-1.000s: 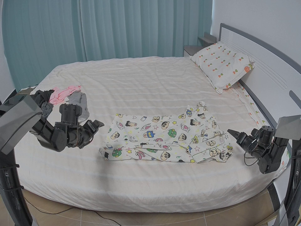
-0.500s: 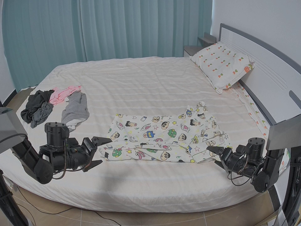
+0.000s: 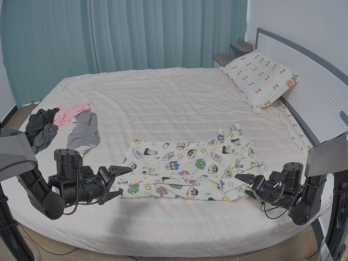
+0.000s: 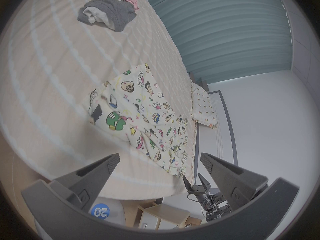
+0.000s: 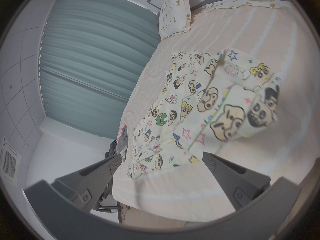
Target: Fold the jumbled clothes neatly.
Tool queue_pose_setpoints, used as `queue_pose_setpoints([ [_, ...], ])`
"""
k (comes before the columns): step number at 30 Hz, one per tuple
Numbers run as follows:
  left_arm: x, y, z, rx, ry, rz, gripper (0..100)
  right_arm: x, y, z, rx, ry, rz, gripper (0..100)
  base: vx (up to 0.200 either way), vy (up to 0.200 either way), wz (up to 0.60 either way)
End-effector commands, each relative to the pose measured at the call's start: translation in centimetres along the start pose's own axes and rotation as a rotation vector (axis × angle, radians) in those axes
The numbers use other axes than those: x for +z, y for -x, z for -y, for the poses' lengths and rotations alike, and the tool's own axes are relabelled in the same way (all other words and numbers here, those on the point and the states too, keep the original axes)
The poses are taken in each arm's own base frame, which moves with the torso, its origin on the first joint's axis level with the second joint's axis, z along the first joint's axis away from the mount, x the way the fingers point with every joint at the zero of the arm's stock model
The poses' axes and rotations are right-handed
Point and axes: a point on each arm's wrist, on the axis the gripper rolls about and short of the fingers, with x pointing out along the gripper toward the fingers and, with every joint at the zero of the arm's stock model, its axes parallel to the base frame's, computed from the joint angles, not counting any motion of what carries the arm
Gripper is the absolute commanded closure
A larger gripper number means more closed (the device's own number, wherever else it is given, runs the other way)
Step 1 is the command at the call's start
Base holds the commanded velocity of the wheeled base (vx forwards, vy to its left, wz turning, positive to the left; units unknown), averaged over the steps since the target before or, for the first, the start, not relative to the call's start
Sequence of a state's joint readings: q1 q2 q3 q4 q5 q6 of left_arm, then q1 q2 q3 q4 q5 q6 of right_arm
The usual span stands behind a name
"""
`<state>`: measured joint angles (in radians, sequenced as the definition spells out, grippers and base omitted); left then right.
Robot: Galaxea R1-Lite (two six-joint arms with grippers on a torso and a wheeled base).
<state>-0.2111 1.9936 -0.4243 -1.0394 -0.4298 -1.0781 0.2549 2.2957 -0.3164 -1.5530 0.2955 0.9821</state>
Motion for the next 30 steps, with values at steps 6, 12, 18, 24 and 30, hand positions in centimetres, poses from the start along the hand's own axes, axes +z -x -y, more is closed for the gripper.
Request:
queue_pose_setpoints([
  [6, -0.6, -0.4, -0.1, 0.009, -0.005, -0.02, 0, -0.3, 0.0, -0.2, 0.009, 0.009, -0.006, 0, 0.0, 0.0, 0.0],
  [12, -0.6, -0.4, -0.1, 0.009, -0.006, -0.02, 0, -0.3, 0.0, -0.2, 0.009, 0.009, -0.006, 0, 0.0, 0.067, 0.0],
  [18, -0.6, -0.4, -0.1, 0.009, -0.006, -0.02, 0, -0.3, 0.0, -0.2, 0.01, 0.014, -0.005, 0, 0.0, 0.2, 0.0],
  [24, -0.5, -0.8, -0.4, 0.022, -0.006, -0.02, 0, -0.2, 0.0, -0.3, 0.014, 0.016, 0.0, 0, 0.0, 0.133, 0.0],
  [30, -0.5, -2.2, -0.6, 0.057, -0.031, 0.008, 0, -0.2, 0.0, -0.4, 0.015, 0.016, 0.0, 0, 0.0, 0.0, 0.0],
])
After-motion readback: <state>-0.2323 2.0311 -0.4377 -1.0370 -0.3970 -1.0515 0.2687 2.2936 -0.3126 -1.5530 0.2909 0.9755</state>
